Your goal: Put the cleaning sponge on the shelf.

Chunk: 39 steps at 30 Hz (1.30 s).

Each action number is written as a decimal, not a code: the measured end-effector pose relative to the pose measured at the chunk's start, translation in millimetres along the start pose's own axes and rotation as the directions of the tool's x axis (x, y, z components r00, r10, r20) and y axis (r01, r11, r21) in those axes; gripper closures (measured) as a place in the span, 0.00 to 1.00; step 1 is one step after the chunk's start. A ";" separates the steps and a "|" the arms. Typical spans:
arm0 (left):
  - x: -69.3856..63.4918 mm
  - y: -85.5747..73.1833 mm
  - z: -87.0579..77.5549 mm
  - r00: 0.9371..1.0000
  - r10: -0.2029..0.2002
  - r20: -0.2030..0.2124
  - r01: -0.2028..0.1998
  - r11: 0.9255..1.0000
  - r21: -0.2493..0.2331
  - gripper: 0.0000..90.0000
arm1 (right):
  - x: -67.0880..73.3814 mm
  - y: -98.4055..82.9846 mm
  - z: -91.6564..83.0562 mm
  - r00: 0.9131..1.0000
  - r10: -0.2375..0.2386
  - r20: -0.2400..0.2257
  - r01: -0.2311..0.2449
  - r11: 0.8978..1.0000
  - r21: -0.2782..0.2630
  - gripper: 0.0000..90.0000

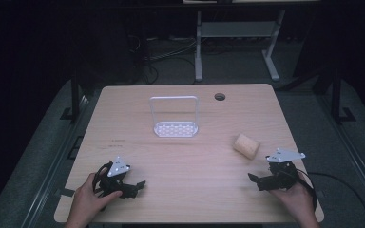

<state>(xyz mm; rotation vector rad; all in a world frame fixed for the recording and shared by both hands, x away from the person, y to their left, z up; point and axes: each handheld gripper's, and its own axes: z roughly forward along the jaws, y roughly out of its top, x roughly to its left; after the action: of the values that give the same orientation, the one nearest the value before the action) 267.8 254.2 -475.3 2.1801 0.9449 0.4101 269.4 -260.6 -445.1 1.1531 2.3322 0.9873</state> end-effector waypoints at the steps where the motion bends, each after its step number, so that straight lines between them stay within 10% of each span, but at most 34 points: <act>1: 0.0 0.0 0.0 1.000 0.000 0.000 0.000 1.000 0.000 0.13 | -1.3 0.4 -0.8 1.000 0.003 0.004 -0.003 1.000 0.003 0.07; 39: 0.2 0.0 -0.2 1.000 0.003 0.000 -0.003 1.000 0.003 0.14 | -36.6 23.4 3.6 1.000 0.018 0.001 -0.018 1.000 0.008 0.07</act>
<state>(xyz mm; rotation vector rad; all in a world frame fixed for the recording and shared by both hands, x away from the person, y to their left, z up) 267.8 254.5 -475.1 2.1850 0.9424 0.4103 306.5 -278.2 -430.4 1.1789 2.3309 0.9844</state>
